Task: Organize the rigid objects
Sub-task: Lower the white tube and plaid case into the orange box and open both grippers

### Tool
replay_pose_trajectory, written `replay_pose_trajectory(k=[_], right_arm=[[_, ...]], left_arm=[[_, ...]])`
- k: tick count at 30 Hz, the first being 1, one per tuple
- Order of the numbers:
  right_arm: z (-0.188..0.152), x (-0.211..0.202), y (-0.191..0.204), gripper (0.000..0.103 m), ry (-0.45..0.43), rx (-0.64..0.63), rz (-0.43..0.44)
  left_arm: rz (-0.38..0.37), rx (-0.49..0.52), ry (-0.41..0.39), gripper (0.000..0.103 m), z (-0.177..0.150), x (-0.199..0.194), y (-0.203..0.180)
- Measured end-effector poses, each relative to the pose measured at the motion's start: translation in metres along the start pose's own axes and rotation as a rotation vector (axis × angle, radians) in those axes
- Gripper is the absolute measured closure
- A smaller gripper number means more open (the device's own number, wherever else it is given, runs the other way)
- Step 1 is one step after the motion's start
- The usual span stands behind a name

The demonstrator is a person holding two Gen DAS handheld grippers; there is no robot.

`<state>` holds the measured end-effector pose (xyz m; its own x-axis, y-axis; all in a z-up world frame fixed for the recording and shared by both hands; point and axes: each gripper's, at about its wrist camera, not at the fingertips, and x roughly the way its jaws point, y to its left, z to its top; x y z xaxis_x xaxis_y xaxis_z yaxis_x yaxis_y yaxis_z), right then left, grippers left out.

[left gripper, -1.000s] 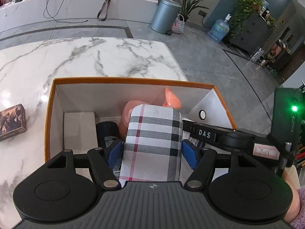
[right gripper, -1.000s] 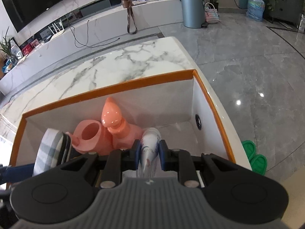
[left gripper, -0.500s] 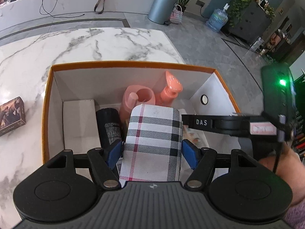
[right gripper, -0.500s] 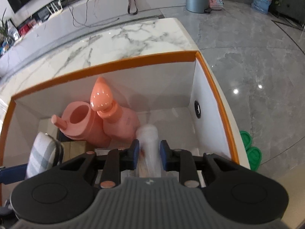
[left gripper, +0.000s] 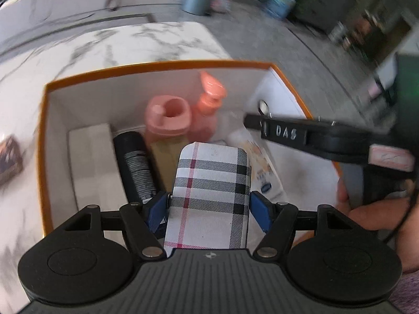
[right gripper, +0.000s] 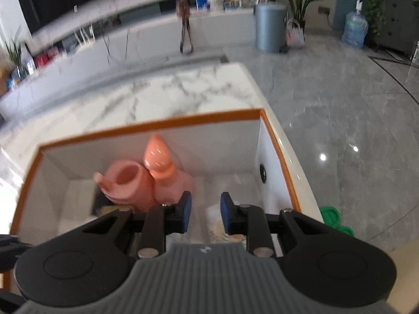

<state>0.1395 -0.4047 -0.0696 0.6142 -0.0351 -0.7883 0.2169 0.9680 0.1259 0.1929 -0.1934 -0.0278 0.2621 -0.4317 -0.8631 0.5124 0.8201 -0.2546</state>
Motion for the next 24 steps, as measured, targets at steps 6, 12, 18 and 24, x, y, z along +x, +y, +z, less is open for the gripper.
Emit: replay_pose_trajectory(k=[6, 12, 18, 24], right_arm=[[-0.013, -0.024, -0.001, 0.079, -0.086, 0.038, 0.015], [-0.02, -0.024, -0.005, 0.078, -0.05, 0.08, 0.068], [-0.026, -0.02, 0.0, 0.076, -0.026, 0.079, 0.079], [-0.035, -0.023, 0.004, 0.073, -0.036, 0.097, 0.077]], left_arm=[[-0.011, 0.171, 0.101, 0.024, 0.012, 0.016, -0.013], [-0.042, 0.383, 0.194, 0.024, 0.017, 0.038, -0.033], [-0.055, 0.533, 0.235, 0.024, 0.02, 0.047, -0.046], [-0.09, 0.688, 0.268, 0.024, 0.015, 0.048, -0.057]])
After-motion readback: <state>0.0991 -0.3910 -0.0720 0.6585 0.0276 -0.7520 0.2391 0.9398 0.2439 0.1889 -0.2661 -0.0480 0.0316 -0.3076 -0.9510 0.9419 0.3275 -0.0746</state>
